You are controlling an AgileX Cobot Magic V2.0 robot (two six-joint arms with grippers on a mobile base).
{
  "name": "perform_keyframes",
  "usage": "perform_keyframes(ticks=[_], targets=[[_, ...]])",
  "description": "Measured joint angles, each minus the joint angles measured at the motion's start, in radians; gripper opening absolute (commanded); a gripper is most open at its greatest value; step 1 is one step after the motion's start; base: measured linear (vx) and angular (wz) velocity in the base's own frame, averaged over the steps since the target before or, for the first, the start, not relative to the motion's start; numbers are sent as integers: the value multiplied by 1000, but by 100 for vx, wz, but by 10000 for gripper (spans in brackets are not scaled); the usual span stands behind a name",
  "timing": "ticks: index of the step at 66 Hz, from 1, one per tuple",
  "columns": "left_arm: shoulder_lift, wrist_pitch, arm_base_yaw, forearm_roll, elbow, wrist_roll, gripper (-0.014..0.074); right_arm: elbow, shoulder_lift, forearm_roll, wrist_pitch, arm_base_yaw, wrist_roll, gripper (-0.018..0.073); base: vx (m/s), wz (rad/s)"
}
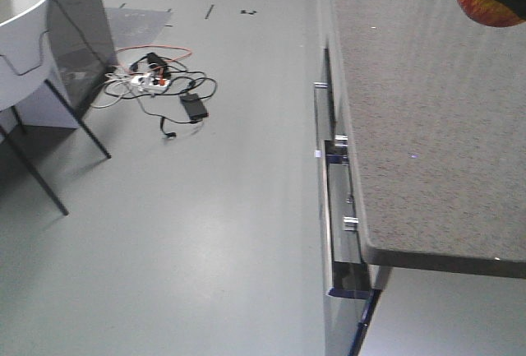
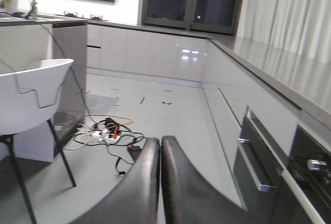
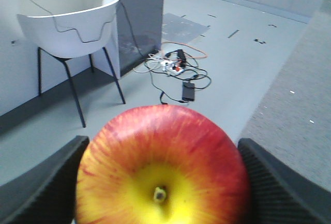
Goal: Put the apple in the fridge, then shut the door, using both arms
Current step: 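Drive the base away from the counter holding the apple in the right gripper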
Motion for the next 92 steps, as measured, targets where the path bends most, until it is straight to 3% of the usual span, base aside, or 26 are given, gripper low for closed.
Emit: perform_keyframes(ticks=[92], targets=[[0,0,0,0,0,0,-7,0,0,0,0,0,0,109,0,44]])
